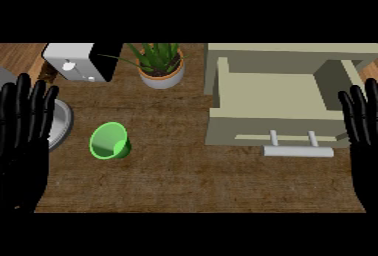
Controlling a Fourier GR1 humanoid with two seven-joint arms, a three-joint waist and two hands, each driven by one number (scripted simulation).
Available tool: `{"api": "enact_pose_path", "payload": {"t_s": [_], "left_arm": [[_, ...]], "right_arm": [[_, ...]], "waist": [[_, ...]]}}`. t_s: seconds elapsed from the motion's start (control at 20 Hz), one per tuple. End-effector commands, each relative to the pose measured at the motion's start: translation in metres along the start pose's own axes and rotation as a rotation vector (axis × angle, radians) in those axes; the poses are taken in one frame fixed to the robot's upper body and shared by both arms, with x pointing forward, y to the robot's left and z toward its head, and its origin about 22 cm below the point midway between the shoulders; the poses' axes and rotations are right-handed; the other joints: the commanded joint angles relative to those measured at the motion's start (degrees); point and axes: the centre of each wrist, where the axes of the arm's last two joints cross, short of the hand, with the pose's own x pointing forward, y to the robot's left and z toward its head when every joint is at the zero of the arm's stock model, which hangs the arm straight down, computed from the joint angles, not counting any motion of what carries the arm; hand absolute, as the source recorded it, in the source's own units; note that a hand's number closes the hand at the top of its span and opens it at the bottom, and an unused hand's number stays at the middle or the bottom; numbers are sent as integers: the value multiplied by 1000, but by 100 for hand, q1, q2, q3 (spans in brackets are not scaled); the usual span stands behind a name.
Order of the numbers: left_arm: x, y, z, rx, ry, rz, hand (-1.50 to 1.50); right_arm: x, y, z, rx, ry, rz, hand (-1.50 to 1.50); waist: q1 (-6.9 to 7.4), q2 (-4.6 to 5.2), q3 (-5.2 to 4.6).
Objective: Pick up the cup, place it into the drawer and close the drawer
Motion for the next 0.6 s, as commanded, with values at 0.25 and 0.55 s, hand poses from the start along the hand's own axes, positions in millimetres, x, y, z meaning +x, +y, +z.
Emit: {"api": "enact_pose_path", "payload": {"t_s": [0.25, 0.55], "left_arm": [[-7, 12, 6, -443, 18, 258, -150], [-27, 51, 19, -364, 252, 448, -150]], "right_arm": [[1, -4, -2, -36, -19, 21, -150], [-3, 3, -4, 64, 75, 106, -150]], "waist": [[-129, -93, 46], [-89, -91, 53]]}}
